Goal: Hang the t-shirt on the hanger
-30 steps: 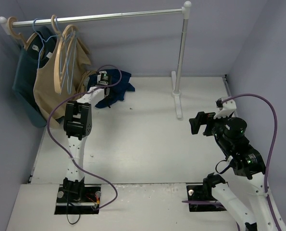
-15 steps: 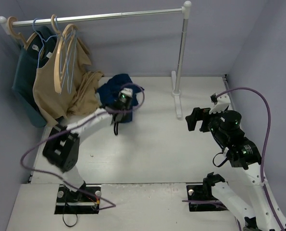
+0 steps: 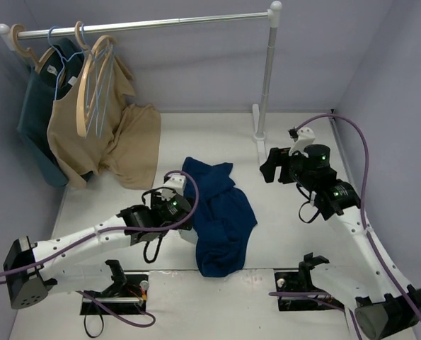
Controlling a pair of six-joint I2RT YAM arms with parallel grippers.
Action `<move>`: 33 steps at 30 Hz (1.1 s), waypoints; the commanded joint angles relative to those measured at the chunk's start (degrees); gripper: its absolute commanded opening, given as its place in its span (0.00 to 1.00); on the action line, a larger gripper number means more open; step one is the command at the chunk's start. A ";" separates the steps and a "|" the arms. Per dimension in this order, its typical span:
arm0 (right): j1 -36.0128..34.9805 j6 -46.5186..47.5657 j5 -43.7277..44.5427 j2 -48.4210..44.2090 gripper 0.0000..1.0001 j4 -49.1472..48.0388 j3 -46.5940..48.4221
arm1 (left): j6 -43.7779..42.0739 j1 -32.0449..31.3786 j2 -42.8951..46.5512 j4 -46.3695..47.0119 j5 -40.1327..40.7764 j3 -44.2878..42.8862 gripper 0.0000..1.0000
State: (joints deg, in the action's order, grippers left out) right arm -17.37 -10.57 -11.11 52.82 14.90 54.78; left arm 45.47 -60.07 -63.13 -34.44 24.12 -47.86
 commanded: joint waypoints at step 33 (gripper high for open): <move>-14.80 -20.54 7.24 25.93 0.63 -11.83 -15.32 | -11.11 26.15 -33.99 13.79 -27.63 -20.35 0.42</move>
State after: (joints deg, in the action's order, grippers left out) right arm -31.55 -29.15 -8.21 78.78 3.97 39.29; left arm 35.33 -35.14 -99.13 -20.71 -3.16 -66.65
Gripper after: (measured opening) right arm 0.632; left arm 0.435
